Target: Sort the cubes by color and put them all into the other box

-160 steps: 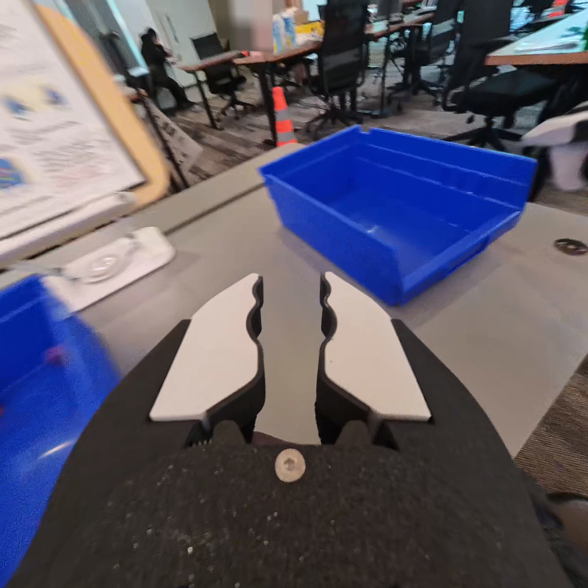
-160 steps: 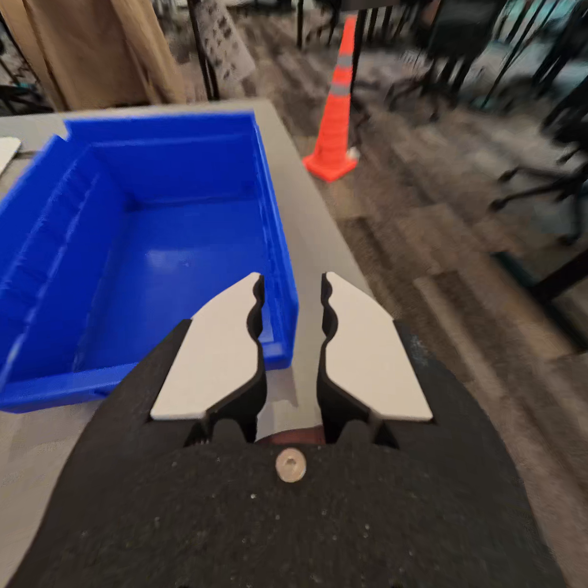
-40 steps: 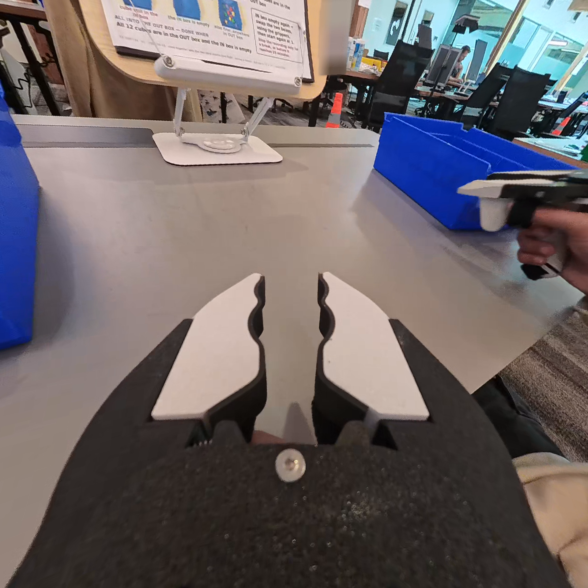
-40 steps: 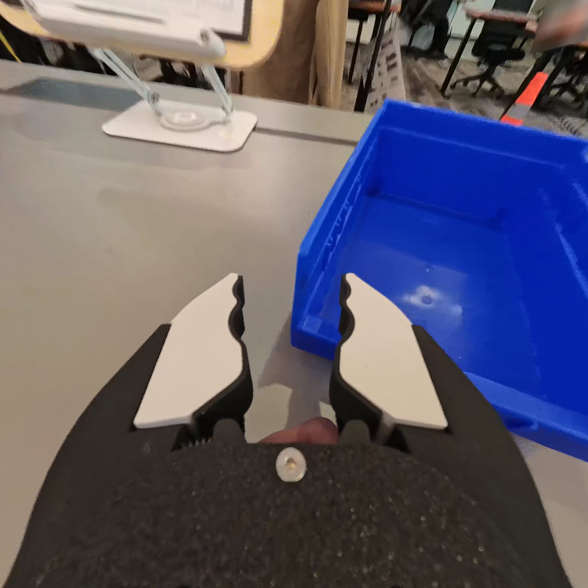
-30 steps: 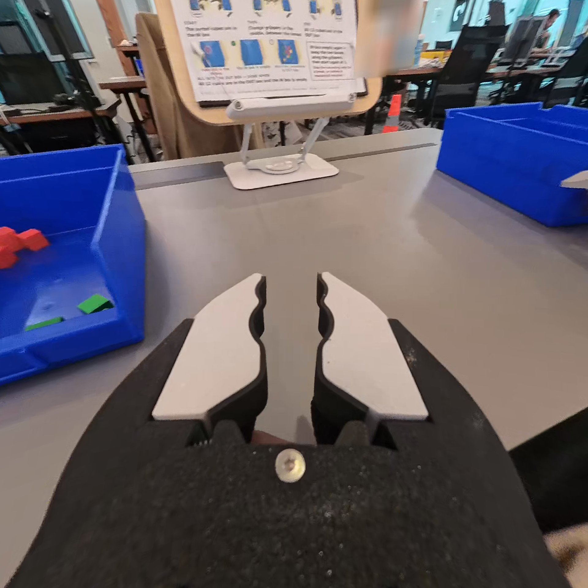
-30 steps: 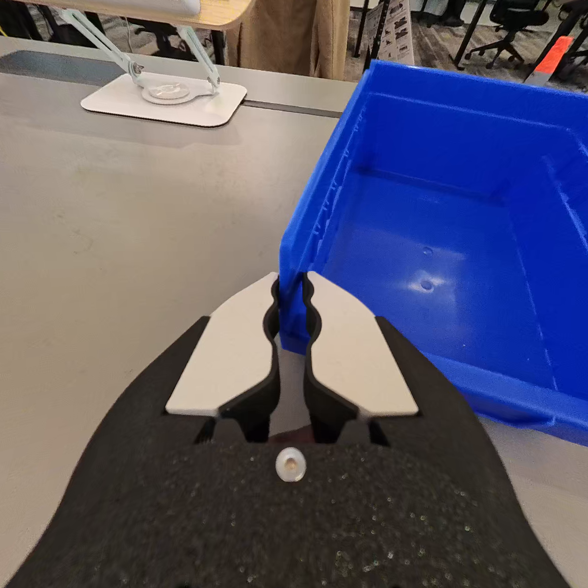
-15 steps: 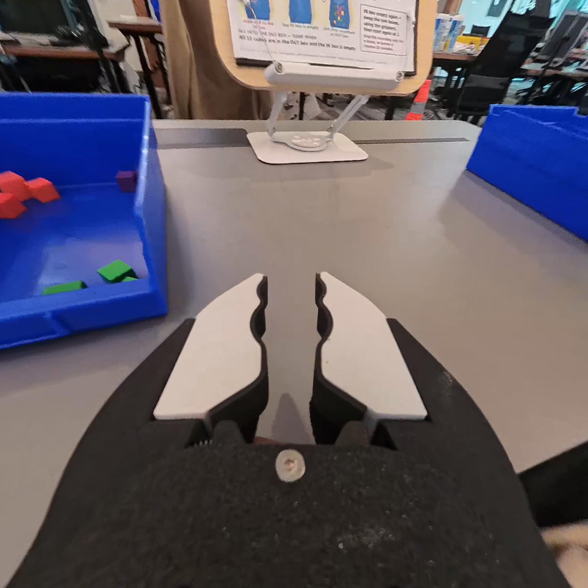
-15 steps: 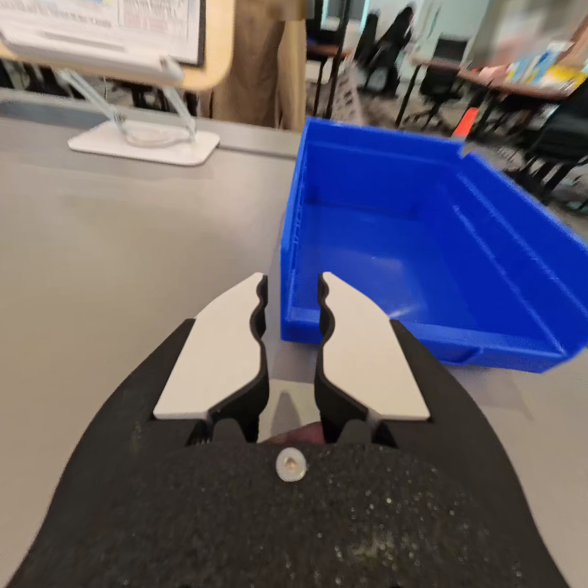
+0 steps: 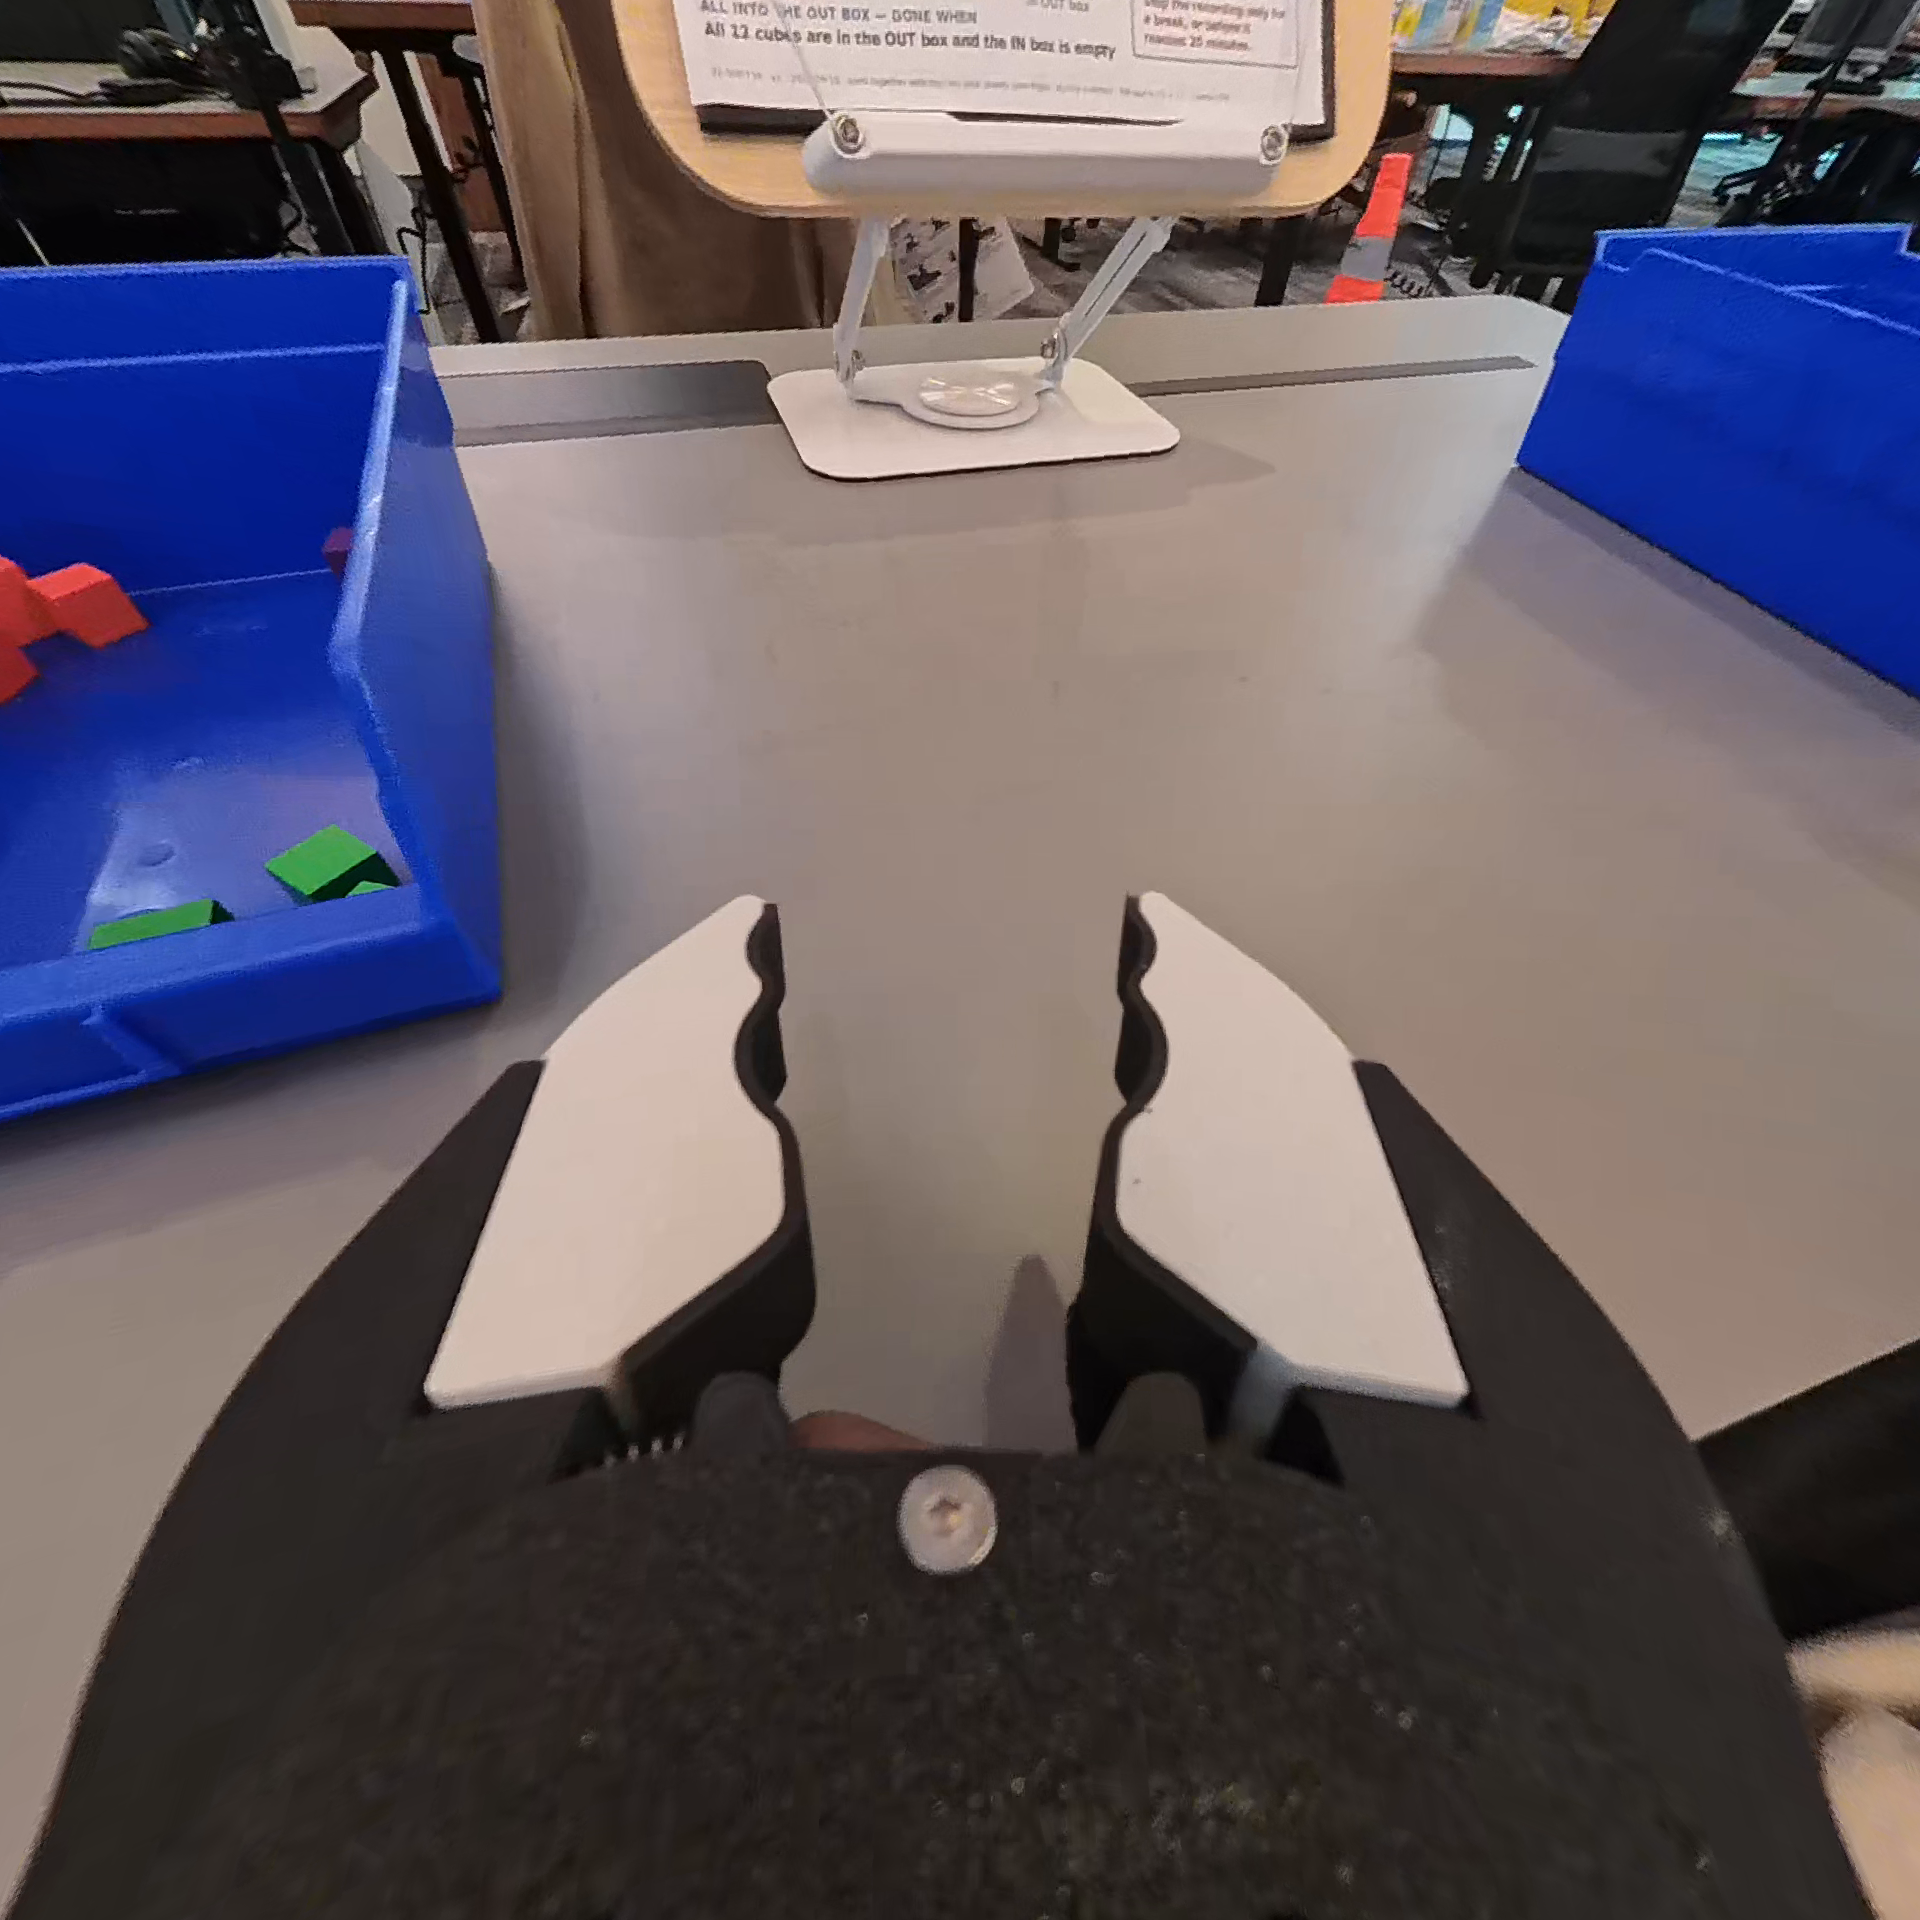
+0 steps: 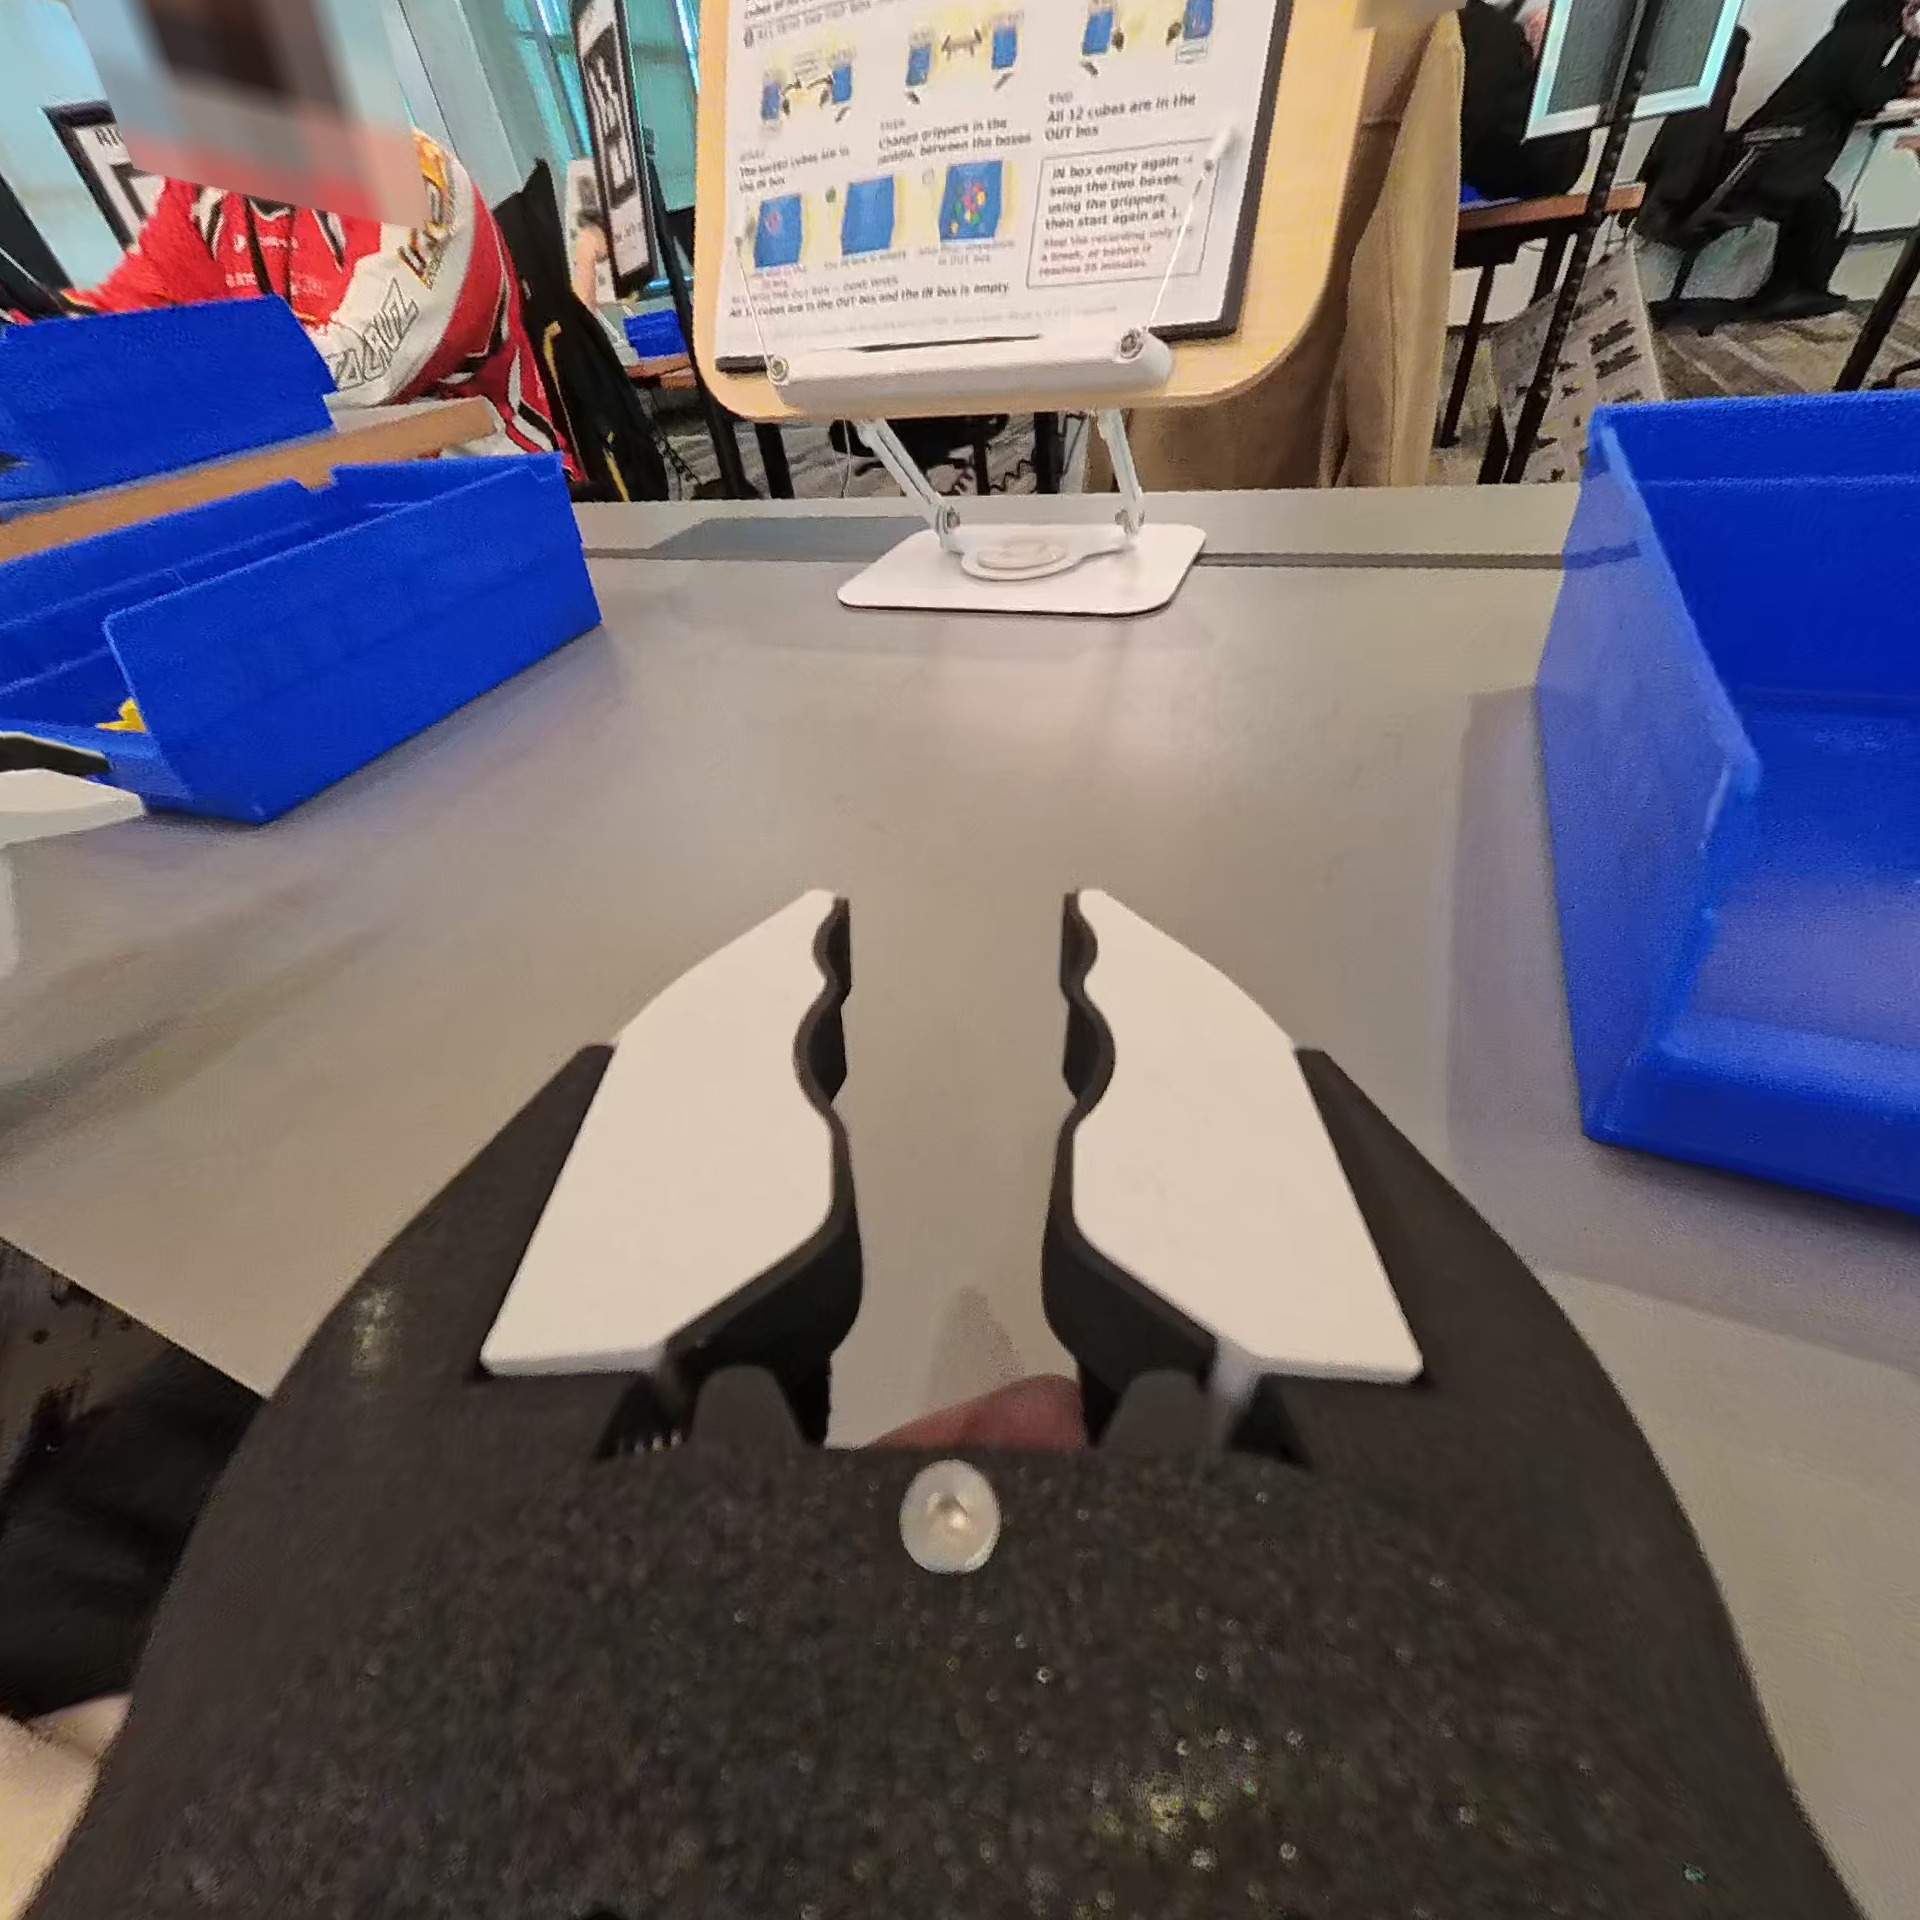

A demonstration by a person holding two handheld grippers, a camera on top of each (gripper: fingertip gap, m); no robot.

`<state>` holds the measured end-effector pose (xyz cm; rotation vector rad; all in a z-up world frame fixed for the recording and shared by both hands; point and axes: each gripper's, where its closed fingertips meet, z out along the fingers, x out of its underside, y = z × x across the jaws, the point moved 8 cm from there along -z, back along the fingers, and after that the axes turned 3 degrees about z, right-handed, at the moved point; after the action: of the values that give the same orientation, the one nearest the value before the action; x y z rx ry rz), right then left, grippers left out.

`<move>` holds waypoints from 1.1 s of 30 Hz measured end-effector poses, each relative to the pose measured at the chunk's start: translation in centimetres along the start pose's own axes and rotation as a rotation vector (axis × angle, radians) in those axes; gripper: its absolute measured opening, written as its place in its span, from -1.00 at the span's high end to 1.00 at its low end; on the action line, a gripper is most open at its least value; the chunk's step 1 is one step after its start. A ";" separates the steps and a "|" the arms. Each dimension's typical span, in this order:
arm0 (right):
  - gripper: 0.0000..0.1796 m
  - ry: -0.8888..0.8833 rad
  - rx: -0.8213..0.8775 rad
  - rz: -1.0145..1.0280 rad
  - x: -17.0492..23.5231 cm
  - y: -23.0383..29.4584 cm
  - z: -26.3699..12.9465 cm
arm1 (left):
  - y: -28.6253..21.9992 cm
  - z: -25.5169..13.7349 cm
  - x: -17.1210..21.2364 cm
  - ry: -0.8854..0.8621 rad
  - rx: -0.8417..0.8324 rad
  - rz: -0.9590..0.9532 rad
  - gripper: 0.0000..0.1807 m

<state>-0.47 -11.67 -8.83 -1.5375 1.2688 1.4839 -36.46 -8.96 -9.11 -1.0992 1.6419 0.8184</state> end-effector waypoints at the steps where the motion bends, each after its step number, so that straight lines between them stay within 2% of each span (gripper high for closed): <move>1: 0.57 -0.004 -0.001 0.008 0.0 -0.3 -0.2 | -0.1 0.0 0.0 0.001 0.004 -0.001 0.31; 13: 0.55 0.014 -0.044 0.086 0.8 -1.0 -0.7 | -0.4 0.3 0.3 0.027 0.029 -0.005 0.36; 19: 0.54 0.017 -0.018 0.007 0.8 -0.2 -0.7 | -0.3 0.8 0.8 0.055 0.042 -0.010 0.37; 33: 0.55 0.029 -0.042 -0.026 1.2 0.7 -0.5 | -0.5 1.0 0.9 0.075 0.077 -0.008 0.38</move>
<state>-1.04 -12.59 -9.77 -1.6017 1.2369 1.4859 -35.74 -8.54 -10.29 -1.0927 1.7163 0.7104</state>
